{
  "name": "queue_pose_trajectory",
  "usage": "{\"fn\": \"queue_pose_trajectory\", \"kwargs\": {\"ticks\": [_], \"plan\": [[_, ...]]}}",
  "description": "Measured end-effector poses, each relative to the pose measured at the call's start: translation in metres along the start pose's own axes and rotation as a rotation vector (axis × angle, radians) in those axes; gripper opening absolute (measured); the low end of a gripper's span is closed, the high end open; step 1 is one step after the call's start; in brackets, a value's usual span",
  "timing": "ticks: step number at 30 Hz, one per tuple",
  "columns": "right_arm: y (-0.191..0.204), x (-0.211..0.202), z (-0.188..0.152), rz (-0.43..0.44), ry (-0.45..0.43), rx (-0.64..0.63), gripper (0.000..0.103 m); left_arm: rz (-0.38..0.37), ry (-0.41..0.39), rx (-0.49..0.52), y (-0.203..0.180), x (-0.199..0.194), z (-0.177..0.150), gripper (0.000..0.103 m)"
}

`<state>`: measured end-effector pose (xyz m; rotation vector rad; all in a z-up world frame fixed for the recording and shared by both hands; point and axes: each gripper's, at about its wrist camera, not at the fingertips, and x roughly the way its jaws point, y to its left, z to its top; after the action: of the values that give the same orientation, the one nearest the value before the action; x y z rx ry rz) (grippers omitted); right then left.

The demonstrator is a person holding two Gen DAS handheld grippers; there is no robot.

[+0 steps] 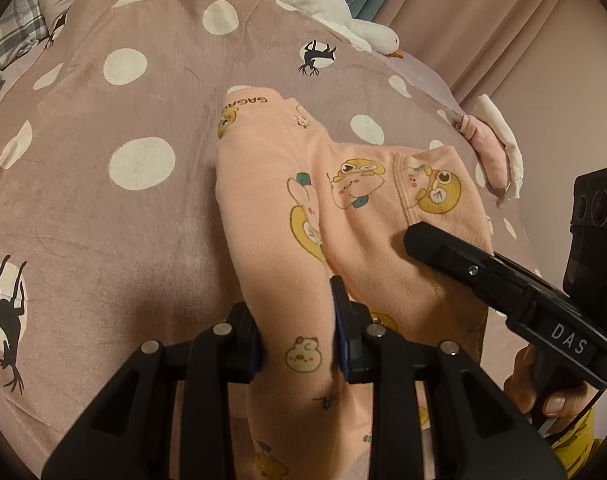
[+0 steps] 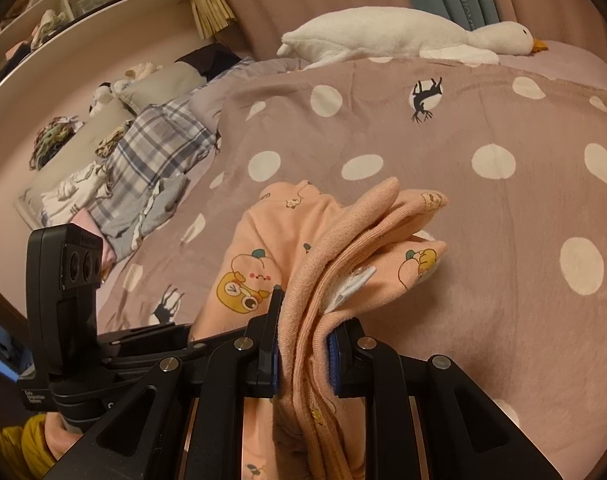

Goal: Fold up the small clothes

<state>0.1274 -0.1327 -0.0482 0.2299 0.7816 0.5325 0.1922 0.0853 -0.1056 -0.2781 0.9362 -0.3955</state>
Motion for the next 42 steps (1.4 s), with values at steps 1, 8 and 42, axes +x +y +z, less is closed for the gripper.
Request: {"fn": "queue_pose_trajectory", "kwargs": {"ticks": [1,8,42], "plan": [[-0.001,0.001,0.000,0.000,0.003,0.003,0.020,0.002,0.003,0.001,0.000,0.001,0.000,0.027],[-0.008,0.008,-0.003,-0.003,0.021,0.019,0.020,0.016,0.027,0.002,0.001,0.011,-0.001,0.027],[-0.052,0.024,-0.021,-0.059,0.099,0.180,0.020,0.068,0.082,-0.008,0.013,0.037,-0.006,0.036]]}}
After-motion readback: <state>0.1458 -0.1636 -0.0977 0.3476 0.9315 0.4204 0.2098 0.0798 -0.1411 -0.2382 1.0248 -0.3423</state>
